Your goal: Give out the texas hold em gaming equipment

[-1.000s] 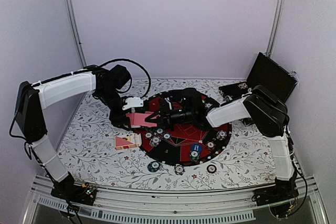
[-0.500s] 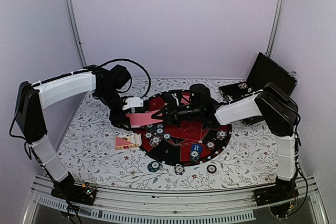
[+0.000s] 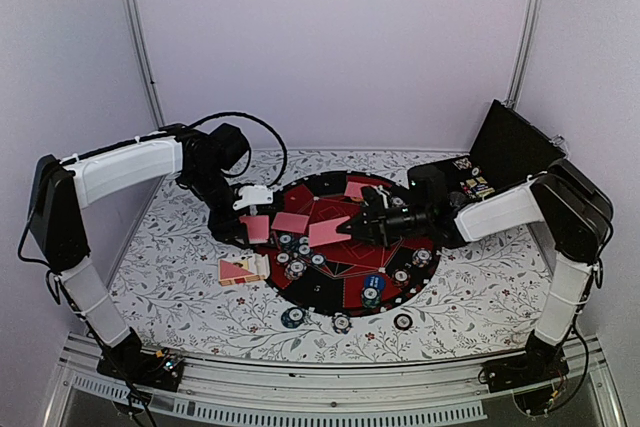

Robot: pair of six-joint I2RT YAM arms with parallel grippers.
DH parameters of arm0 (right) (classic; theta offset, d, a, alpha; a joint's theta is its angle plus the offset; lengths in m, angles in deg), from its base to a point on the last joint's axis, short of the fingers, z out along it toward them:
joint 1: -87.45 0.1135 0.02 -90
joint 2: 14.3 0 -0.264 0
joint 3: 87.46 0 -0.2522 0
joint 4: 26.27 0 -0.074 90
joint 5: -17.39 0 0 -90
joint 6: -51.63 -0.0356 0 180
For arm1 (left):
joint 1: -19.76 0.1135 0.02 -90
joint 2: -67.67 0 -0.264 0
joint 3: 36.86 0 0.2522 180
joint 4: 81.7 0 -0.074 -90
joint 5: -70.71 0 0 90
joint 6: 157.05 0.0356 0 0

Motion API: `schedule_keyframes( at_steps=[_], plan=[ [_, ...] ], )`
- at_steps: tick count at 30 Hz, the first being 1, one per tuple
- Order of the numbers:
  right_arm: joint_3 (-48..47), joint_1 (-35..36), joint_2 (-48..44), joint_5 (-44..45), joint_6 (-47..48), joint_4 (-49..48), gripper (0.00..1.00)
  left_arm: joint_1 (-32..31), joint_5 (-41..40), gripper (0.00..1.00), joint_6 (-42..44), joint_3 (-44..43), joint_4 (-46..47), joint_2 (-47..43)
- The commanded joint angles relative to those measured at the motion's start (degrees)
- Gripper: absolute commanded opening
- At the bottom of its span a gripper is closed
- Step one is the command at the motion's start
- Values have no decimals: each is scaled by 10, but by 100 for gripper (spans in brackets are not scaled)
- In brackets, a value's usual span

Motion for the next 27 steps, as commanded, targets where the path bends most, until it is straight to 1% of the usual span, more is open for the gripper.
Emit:
schedule_keyframes(
  at_steps=[1, 8, 14, 17, 22, 27],
  plan=[
    [73, -26, -69, -10, 50, 38, 4, -3, 6, 20, -1, -6, 0, 4],
    [169, -60, -129, 2, 91, 89, 3, -3, 6, 20, -2, -8, -6, 3],
    [211, -99, -180, 32, 133, 150, 1, -3, 6, 20, -1, -8, -7, 1],
    [202, -102, -177, 44, 149, 170, 1, -4, 8, 20, -2, -9, -8, 2],
    [169, -101, -143, 49, 170, 184, 1, -4, 6, 20, -2, -10, -11, 2],
    [123, -85, -99, 57, 188, 214, 4, -4, 5, 20, -2, -9, -12, 1]
  ],
)
